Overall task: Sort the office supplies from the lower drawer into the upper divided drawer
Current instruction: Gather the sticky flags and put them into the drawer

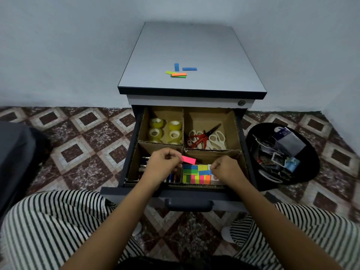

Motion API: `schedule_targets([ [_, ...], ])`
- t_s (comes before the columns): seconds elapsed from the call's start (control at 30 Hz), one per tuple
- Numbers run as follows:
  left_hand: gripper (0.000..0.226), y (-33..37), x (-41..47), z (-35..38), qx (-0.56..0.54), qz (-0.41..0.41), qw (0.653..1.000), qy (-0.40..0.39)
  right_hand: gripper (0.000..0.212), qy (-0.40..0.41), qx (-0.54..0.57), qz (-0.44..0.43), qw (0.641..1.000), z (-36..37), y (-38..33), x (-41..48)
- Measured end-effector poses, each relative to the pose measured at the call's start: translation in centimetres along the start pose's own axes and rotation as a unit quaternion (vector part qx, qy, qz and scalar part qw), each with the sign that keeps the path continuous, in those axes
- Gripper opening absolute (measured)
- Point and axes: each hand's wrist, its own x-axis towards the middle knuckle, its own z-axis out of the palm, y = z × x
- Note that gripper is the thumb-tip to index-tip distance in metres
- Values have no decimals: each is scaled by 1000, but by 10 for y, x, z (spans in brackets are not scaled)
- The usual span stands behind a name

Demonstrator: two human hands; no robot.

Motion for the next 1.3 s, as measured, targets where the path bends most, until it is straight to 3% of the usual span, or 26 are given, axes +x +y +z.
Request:
schedule_targets([
  [0.37,17,4,-1,3,-1,6,1000,-12,18,11,-42,-22,999,-4,0,-2],
  [0.47,18,5,-2,5,8,10,1000,-18,19,-6,99,-19,995,-14,-8,-6],
  [0.57,18,7,-2,9,21,14,999,-23,23,-88,318,27,944,-22,-22,-16],
  [0.63,17,9,-3,12,31,19,999,-25,25,-110,359,27,926,-24,-27,-21],
  [0.8,15,10,-5,15,37,23,999,-26,6,-98,306,-36,946,-22,-29,-27],
  [1.1,7,8,-6,12,97,61,993,-1,10,-89,242,-107,960,-18,-24,-29],
  [1.2,14,5,-11,3,213,142,966,28,11,-63,218,-110,968,-19,-20,-26],
  [1.3,31,-5,-15,-18,322,232,914,82,16,-35,176,-94,979,-20,-13,-22],
])
